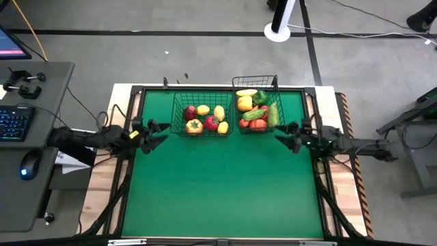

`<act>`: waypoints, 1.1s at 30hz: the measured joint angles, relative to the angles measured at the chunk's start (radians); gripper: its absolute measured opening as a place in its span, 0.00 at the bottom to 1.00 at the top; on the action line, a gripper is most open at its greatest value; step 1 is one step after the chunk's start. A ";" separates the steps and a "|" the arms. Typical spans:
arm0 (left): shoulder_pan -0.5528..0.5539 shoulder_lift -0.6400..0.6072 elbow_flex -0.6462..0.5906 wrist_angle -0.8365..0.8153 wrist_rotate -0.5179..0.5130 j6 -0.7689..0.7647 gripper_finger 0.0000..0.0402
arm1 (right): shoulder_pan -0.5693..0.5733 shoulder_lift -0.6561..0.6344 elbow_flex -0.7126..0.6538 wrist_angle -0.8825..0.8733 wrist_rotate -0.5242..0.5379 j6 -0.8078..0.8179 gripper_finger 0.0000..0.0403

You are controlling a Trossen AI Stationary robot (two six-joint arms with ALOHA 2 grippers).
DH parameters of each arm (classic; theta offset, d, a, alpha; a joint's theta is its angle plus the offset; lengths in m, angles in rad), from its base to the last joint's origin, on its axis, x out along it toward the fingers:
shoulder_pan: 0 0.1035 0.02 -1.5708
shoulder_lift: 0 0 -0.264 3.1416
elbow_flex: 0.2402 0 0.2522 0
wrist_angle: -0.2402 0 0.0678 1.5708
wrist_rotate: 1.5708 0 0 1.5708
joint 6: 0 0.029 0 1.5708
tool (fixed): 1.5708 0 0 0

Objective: Sort produce into baskets
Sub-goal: Return to Home Position

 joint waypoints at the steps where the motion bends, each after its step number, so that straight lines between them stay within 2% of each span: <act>1: 0.007 -0.036 0.000 -0.020 0.000 0.000 0.98 | -0.002 -0.045 0.000 0.000 0.000 0.000 0.99; 4: 0.035 -0.130 -0.002 -0.059 -0.001 0.000 0.98 | -0.010 -0.074 0.000 0.056 0.002 0.002 0.99; 7: 0.055 -0.126 -0.006 -0.035 -0.009 0.001 0.98 | -0.009 -0.074 0.000 0.103 0.007 0.002 0.99; 31: 0.059 -0.127 -0.005 -0.058 -0.018 0.001 0.98 | 0.004 -0.068 0.000 0.002 0.000 0.002 0.99; 33: 0.065 -0.127 -0.005 -0.075 -0.020 0.056 0.98 | 0.004 -0.068 -0.001 0.002 0.000 0.002 0.99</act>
